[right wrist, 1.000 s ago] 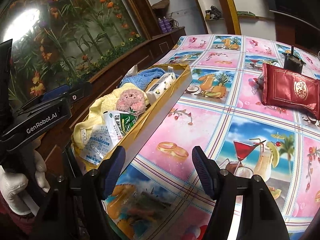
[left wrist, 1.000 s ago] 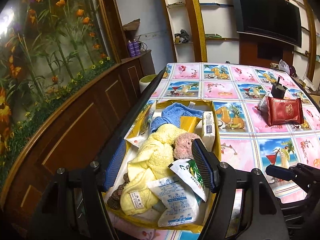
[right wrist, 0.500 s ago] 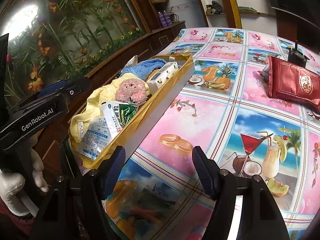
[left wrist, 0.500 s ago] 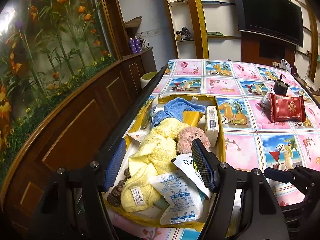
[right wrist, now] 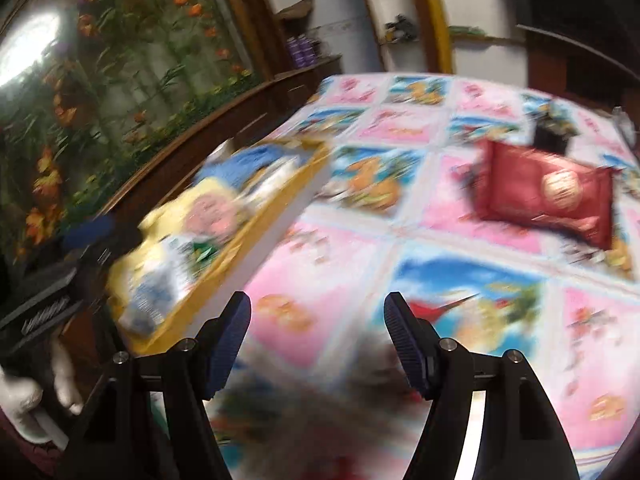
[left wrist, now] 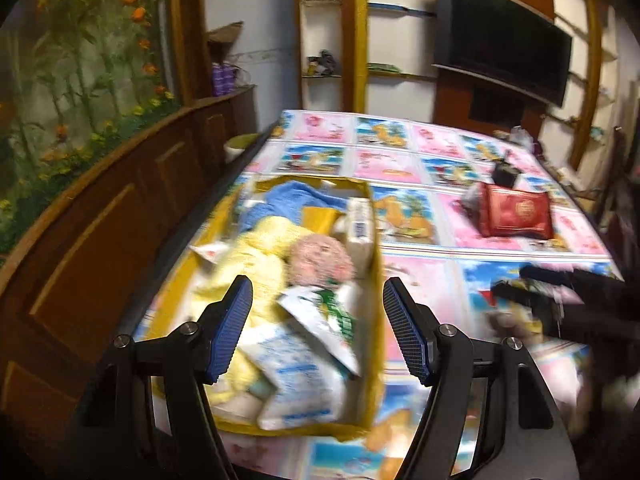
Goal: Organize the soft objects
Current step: 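Move both open tools back over the remaining items on the table, then grasp the white printed packet with the left tool while the right tool grasps the blue knit doll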
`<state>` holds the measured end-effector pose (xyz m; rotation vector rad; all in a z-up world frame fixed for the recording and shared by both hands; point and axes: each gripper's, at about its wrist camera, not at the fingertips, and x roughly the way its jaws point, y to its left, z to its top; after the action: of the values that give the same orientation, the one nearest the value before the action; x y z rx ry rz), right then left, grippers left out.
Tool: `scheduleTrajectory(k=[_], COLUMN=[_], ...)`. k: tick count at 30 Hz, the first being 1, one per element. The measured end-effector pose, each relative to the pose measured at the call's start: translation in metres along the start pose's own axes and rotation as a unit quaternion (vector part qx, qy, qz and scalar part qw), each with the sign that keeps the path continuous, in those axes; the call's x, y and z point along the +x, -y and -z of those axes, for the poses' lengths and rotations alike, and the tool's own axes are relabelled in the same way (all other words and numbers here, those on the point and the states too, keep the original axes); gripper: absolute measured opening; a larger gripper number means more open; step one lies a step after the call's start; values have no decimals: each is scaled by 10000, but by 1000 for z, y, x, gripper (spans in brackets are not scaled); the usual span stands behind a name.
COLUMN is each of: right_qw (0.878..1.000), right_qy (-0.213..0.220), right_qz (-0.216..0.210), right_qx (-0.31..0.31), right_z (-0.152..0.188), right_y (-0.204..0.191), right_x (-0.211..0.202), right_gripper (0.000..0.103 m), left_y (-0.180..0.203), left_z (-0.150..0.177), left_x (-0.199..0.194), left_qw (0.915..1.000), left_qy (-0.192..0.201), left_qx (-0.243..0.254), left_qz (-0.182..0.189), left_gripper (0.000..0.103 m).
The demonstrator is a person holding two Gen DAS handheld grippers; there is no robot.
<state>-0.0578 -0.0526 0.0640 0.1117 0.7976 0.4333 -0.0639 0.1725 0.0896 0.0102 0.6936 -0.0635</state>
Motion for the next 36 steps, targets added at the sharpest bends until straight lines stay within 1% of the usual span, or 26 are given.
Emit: scheduleTrajectory(k=[2,3,4,5,6,8,10,11,13,14,16,18,20,22,23,24,27,28,30,32,33,34,35,36], right_qw=[9986,9959,9929,9888,9857,9794,9735,9721,9729,9749,9799,9825,9847,9831,9827,9838,9902,9924,9951,9955,9957,9959,9956,9943], right_qy=[149,250,321,397,450,475,426,397,233,119,-233,-630,-818,-1171,-1236,-1223,-826,-748,-792,-809,-751,-599,-434,-276], right_qz=[468,780,1006,1229,1365,1662,1947,2007,1959,1822,1376,953,635,-60,-239,-321,-185,-128,86,299,336,430,571,801], right_qx=[208,388,547,749,880,1040,1125,1145,1206,1272,1425,1473,1404,1409,1357,1274,1112,965,583,384,419,518,602,652], right_z=[-16,-25,-32,-42,-49,-68,-88,-95,-107,-109,-108,-98,-81,-60,-55,-49,-39,-36,-35,-36,-37,-39,-43,-46], right_y=[35,59,77,100,116,145,169,177,192,198,204,195,180,164,158,153,147,143,135,131,132,136,140,145], right_x=[-9,-13,-15,-17,-17,-12,-1,3,19,25,39,46,44,43,40,33,6,1,2,8,9,8,9,9], right_gripper=[69,69,69,69,69,69,69,69,69,69,69,70,70,70,70,70,70,72,73,73,73,73,73,73], left_y=[0,1,1,2,4,10,12,13,13,13,13,13,16,22,26,29,36,36,35,34,34,34,35,38], left_z=[3,4,5,7,7,8,9,9,9,9,10,10,10,9,9,9,10,10,8,3,-1,-6,-12,-21], left_x=[-1,-2,-2,-2,-2,-2,-2,-2,-2,-2,-3,-4,-4,-2,-1,0,3,5,7,8,8,7,9,10], left_qw=[9993,9983,9972,9960,9950,9939,9940,9940,9942,9940,9938,9930,9918,9899,9892,9886,9856,9841,9803,9762,9742,9729,9720,9723], left_qy=[-42,-50,-59,-76,-97,-134,-163,-172,-190,-200,-211,-192,-177,-202,-221,-238,-357,-413,-518,-624,-683,-712,-737,-759], left_qx=[-119,-186,-227,-253,-259,-239,-198,-181,-162,-158,-118,-94,-88,-43,0,44,110,97,9,-125,-185,-214,-223,-206], left_qz=[366,556,704,856,962,1066,1067,1063,1044,1061,1085,1165,1259,1404,1451,1486,1651,1727,1903,2072,2141,2190,2220,2202], left_gripper=[69,69,69,69,69,69,68,68,69,68,68,68,68,68,68,68,68,68,68,68,68,68,68,68])
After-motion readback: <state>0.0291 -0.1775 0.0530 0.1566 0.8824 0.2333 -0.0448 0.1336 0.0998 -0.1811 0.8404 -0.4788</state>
